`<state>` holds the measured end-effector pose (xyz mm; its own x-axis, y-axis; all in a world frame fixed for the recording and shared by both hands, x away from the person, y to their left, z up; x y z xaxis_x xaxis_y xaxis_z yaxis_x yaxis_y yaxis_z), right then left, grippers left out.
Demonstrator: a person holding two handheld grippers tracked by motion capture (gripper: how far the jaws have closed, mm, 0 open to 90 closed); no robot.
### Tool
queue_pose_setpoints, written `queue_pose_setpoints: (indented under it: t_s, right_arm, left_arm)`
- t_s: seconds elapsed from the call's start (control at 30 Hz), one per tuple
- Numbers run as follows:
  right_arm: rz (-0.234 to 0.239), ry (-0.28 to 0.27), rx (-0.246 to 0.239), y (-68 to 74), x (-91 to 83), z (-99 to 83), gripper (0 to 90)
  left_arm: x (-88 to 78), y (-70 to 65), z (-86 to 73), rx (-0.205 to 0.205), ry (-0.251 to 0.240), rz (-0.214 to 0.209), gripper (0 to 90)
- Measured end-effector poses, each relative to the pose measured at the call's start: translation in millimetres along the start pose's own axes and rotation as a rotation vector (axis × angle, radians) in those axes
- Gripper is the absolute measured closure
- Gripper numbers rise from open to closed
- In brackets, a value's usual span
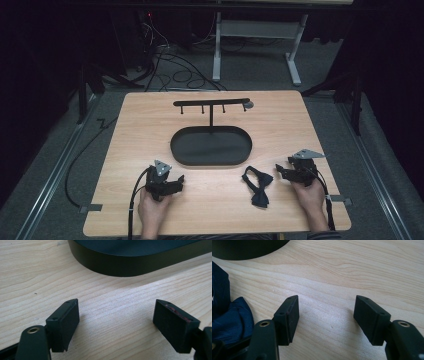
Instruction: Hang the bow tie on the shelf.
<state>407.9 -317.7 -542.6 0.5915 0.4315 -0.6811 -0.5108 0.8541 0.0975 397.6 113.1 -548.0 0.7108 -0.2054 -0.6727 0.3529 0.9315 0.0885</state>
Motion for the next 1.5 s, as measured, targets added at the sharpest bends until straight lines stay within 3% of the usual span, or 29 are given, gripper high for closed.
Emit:
queue_pose_setpoints:
  t_s: [0.87, 1.17, 1.5]
  right_arm:
    - [0.005, -0.002, 0.005, -0.2, -0.5, -0.1, 39.1]
    - [0.026, -0.021, 0.057, 0.6, -2.0, 0.9, 45.7]
    - [0.063, -0.07, 0.055, 8.2, -16.2, 6.6, 50.4]
  left_arm:
    - [0.0, 0.1, 0.1, 0.0, 0.001, 0.0, 21.5]
    - [0.1, 0.1, 0.1, -0.001, -0.001, 0.001, 21.5]
    - [0.1, 0.1, 0.1, -0.001, -0.001, 0.0, 21.5]
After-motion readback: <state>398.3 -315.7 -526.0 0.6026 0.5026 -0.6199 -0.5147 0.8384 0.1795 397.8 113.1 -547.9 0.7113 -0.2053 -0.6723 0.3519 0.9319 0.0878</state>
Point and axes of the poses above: each handheld gripper's, and its own axes: x roughly forward along the jaws, z roughly out of its top, y roughly to its left, the point moved 6 cm from there along x, roughly forward along the jaws, and after that the axes turned 9 degrees about z, right-handed, at the moved point
